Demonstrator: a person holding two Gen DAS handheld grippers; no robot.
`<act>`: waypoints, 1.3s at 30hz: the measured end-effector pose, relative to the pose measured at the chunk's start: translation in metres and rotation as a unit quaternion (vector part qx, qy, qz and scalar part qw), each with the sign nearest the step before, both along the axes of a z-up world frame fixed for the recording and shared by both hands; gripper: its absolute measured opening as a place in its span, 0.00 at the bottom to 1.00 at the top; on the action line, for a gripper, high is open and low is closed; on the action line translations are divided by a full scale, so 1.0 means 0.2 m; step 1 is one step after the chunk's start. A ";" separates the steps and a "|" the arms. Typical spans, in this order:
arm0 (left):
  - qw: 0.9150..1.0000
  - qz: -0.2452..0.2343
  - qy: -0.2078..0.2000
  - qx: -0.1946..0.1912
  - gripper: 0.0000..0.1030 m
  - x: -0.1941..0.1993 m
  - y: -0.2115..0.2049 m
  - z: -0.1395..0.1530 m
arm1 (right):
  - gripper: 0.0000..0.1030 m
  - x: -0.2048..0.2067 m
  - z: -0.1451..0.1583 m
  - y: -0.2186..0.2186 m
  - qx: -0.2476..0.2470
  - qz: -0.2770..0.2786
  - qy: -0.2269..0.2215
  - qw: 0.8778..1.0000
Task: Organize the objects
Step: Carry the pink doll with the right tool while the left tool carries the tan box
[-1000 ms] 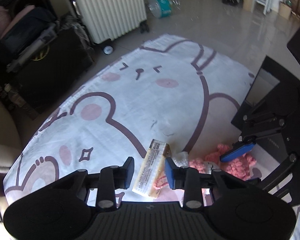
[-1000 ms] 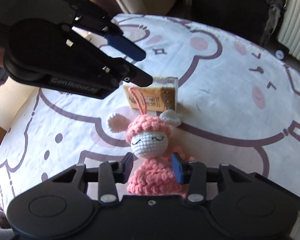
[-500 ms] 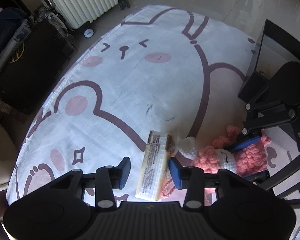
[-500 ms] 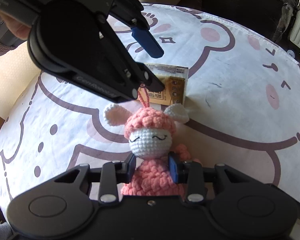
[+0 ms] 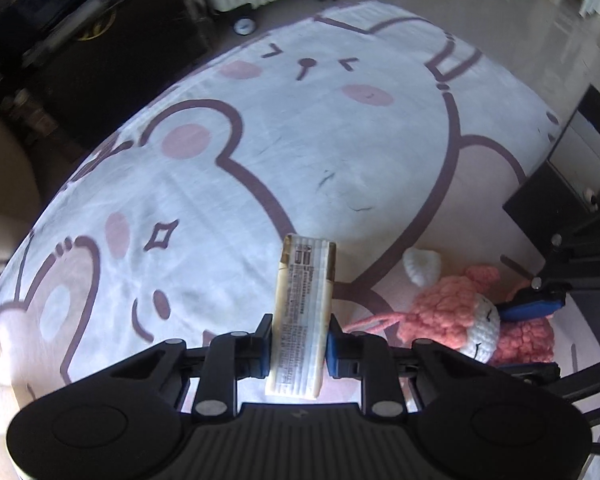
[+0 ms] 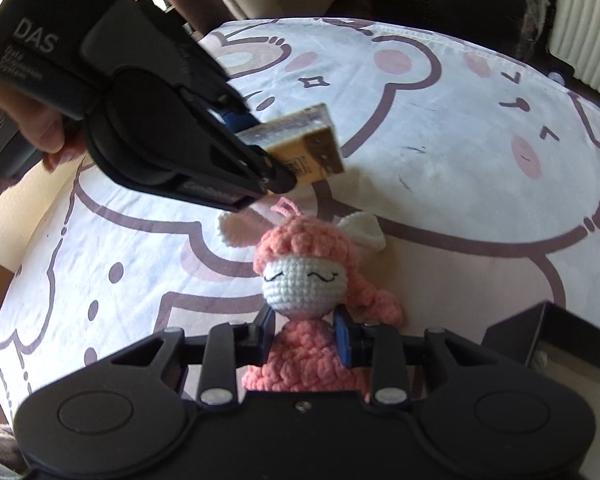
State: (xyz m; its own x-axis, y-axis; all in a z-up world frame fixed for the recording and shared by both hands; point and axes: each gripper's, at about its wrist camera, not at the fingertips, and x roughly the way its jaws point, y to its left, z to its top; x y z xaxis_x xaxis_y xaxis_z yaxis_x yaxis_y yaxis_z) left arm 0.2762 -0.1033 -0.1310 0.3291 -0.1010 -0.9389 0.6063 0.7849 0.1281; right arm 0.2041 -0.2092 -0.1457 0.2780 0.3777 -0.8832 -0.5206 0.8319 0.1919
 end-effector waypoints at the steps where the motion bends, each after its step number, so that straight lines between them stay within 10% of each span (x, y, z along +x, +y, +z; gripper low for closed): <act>1: 1.000 0.014 0.000 -0.006 0.26 -0.01 0.02 0.02 | 0.31 -0.01 0.01 0.00 0.001 -0.007 0.000 1.000; 24: 0.977 0.169 -0.097 -0.089 0.26 -0.45 0.20 0.55 | 0.31 -0.28 0.53 -0.15 0.042 -0.130 -0.082 0.987; 39: 0.958 0.221 -0.110 -0.149 0.26 -0.69 0.14 0.59 | 0.31 -0.47 0.67 -0.32 0.027 -0.181 -0.127 0.975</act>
State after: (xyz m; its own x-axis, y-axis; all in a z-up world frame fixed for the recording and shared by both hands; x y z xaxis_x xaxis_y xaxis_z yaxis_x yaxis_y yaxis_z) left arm 0.1385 -0.0759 -0.0131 0.5876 -0.1591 -0.7934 0.1914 0.9800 -0.0547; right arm 0.1111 -0.2727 -0.0114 0.6085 0.2590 -0.7501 -0.2312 0.9621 0.1447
